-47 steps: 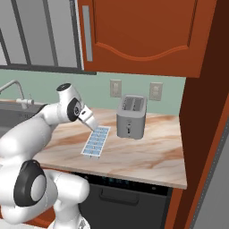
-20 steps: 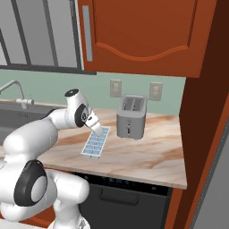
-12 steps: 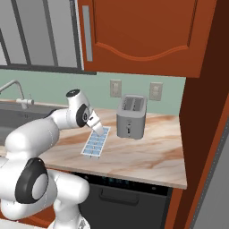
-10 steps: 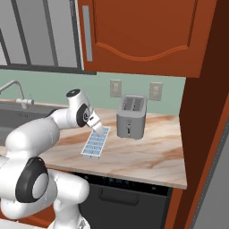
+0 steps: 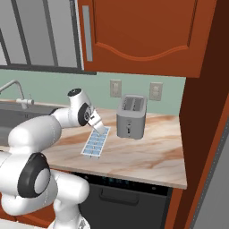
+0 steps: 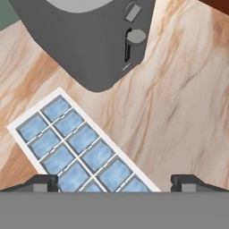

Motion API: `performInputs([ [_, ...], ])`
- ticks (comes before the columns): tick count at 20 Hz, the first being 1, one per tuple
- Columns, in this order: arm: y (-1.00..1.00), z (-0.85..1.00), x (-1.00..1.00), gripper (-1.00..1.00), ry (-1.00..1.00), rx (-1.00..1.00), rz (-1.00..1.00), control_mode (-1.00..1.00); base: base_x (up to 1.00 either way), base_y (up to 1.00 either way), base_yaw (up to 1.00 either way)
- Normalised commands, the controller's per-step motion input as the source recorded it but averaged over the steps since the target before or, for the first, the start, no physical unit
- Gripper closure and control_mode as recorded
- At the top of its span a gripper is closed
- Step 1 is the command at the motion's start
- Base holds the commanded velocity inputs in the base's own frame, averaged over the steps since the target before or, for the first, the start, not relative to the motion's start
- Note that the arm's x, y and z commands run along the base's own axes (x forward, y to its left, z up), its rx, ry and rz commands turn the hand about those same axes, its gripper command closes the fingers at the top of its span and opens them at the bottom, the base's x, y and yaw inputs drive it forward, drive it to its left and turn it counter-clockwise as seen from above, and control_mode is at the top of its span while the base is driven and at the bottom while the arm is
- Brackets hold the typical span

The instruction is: The ice cube tray has been filled with water. Take the tray and place it in the freezer to make ice. Close the freezer door after placing the tray.

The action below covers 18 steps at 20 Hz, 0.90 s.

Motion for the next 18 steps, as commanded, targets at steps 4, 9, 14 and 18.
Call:
performInputs([
  [4, 0.0, 0.0, 0.1, -1.0, 0.0, 0.0, 0.0, -1.0, 0.0, 0.0, 0.0],
  [9, 0.0, 0.0, 0.06, -1.0, 0.0, 0.0, 0.0, -1.0, 0.0, 0.0, 0.0],
  [14, 0.0, 0.0, 0.05, -1.0, 0.0, 0.0, 0.0, -1.0, 0.0, 0.0, 0.0],
  [18, 0.0, 0.0, 0.07, -1.0, 0.0, 0.0, 0.0, -1.0, 0.0, 0.0, 0.0],
])
